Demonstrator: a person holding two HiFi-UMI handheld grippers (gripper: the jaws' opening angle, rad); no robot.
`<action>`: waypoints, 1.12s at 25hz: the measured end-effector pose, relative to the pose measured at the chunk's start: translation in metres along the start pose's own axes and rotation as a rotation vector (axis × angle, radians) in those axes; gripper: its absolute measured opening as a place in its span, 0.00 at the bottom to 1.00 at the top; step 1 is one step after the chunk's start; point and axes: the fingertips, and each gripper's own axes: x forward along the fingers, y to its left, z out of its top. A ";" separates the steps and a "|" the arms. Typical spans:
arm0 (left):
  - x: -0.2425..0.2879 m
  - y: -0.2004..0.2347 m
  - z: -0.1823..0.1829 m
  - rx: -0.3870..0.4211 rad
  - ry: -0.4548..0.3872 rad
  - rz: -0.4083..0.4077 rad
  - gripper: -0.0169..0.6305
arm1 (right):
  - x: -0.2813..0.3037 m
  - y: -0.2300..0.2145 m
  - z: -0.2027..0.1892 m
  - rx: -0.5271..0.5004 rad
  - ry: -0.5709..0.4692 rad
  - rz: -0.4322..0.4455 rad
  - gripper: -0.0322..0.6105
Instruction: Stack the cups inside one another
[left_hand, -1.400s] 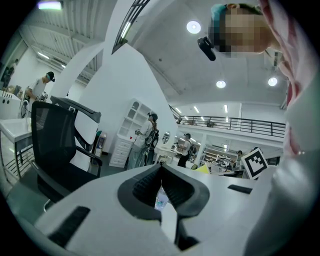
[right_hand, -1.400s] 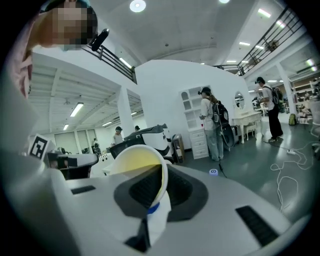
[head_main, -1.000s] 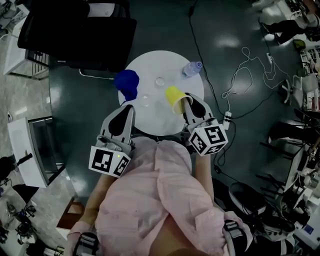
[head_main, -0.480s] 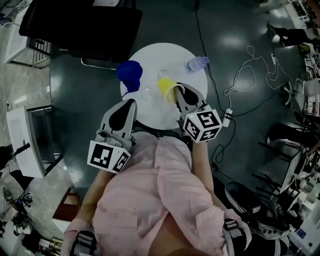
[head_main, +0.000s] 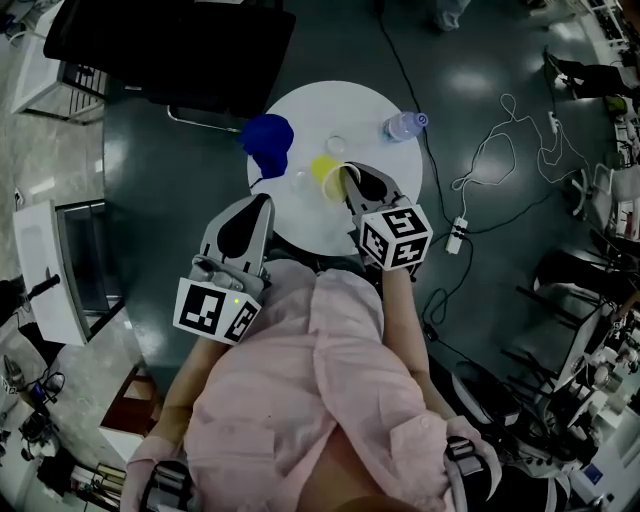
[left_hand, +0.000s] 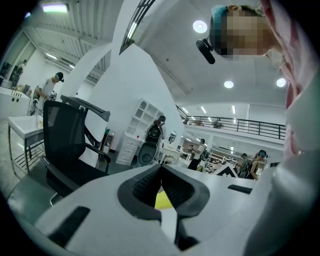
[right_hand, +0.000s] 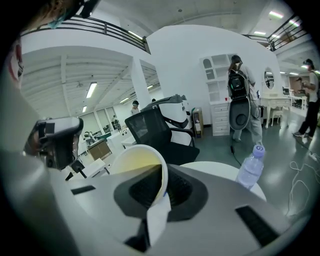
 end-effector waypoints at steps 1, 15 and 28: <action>0.000 0.001 0.000 -0.003 -0.001 0.003 0.05 | 0.003 0.000 -0.003 0.000 0.013 0.003 0.11; 0.002 0.013 0.002 -0.026 -0.005 0.029 0.05 | 0.046 0.000 -0.052 -0.026 0.195 0.049 0.11; 0.003 0.016 0.000 -0.042 0.004 0.047 0.05 | 0.072 -0.008 -0.101 -0.082 0.356 0.055 0.11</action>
